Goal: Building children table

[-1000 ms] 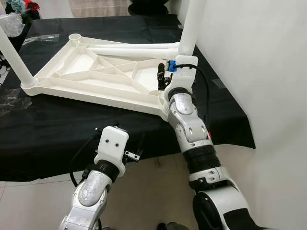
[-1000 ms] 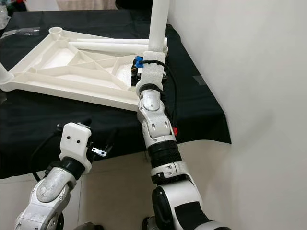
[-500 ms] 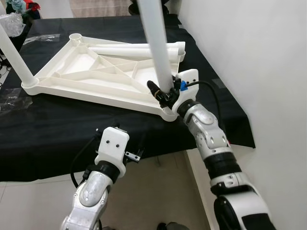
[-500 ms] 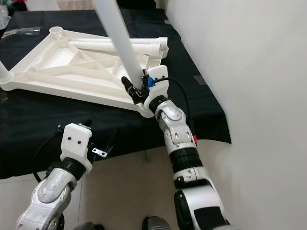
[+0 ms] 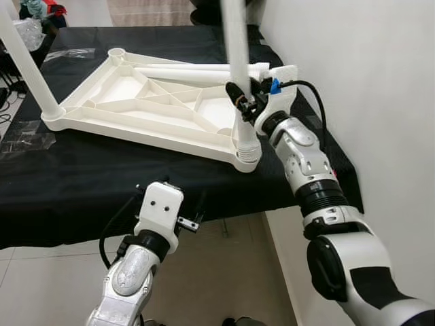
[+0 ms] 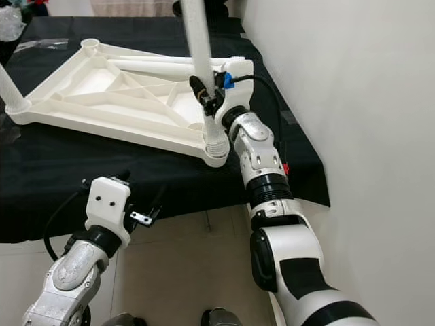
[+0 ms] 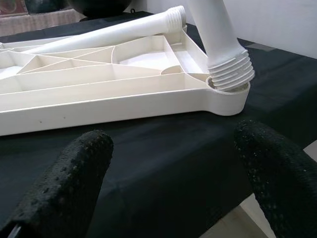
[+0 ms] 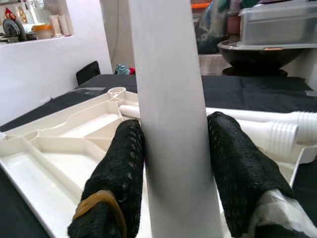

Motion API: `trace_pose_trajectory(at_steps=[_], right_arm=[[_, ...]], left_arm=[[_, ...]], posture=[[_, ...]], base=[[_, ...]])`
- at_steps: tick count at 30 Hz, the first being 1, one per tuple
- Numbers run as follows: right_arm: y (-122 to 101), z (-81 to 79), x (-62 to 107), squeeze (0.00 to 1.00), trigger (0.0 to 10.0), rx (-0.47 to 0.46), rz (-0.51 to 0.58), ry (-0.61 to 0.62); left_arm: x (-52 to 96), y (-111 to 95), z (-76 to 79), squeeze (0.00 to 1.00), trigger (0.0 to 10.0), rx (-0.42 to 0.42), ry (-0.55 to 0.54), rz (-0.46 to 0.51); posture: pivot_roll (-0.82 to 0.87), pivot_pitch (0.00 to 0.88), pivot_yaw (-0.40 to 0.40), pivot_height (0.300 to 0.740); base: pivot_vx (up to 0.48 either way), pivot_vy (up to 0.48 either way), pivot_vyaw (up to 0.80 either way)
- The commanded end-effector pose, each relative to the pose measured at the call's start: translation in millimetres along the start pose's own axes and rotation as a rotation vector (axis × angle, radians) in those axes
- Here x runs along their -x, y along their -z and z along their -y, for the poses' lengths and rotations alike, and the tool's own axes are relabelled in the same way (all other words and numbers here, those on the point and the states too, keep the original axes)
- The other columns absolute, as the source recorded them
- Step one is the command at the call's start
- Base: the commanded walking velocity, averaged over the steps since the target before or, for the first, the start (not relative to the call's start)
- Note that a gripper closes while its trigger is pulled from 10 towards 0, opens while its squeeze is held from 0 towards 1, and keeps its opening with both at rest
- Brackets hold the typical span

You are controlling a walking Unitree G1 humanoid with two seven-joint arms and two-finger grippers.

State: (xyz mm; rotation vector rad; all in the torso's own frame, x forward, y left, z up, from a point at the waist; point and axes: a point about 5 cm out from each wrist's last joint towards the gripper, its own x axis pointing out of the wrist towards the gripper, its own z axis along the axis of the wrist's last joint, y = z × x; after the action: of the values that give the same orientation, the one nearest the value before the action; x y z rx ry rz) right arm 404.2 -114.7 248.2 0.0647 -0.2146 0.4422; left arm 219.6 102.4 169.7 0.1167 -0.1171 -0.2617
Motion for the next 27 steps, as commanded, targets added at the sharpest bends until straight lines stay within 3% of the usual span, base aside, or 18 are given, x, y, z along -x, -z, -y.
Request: trace_pose_trajectory(at_steps=[1,9,14,17,26,27], right_arm=[[4,0.9,0.9,0.00,0.0,-0.036,-0.001,-0.010],[9,13.0,4.7,0.00,0.0,-0.014,-0.014,0.050],[7,19.2,4.0,0.00,0.0,-0.053,-0.003,0.101],[-40,15.0,-8.4,0.00,0.0,-0.168,0.201,0.113],[-66,7.3,-12.5,0.00,0.0,-0.228,0.290,0.086],[-71,2.3,-11.9,0.00,0.0,-0.247,0.317,0.060]], left_arm=[[2.4,-1,2.3,0.00,10.0,0.004,0.003,0.002],[1.3,0,1.7,0.00,10.0,-0.003,0.003,0.000],[0.1,0,1.6,0.00,10.0,-0.002,0.004,0.002],[-11.0,-2,-3.9,0.00,10.0,-0.013,-0.023,0.006],[-21.9,-7,-11.5,0.00,10.0,-0.007,-0.030,0.009],[-26.9,-10,-17.0,1.00,10.0,-0.025,-0.029,0.015]], posture=[[0.02,0.095,-0.111,0.740],[0.01,0.098,-0.103,0.740],[0.02,0.095,-0.105,0.740],[0.02,0.095,-0.097,0.740],[0.02,0.095,-0.086,0.740],[0.02,0.097,-0.083,0.740]], base=[[0.000,0.000,0.00],[0.000,0.000,0.00],[0.000,0.000,0.00],[0.000,0.000,0.00],[0.000,0.000,0.00],[0.000,0.000,0.00]])
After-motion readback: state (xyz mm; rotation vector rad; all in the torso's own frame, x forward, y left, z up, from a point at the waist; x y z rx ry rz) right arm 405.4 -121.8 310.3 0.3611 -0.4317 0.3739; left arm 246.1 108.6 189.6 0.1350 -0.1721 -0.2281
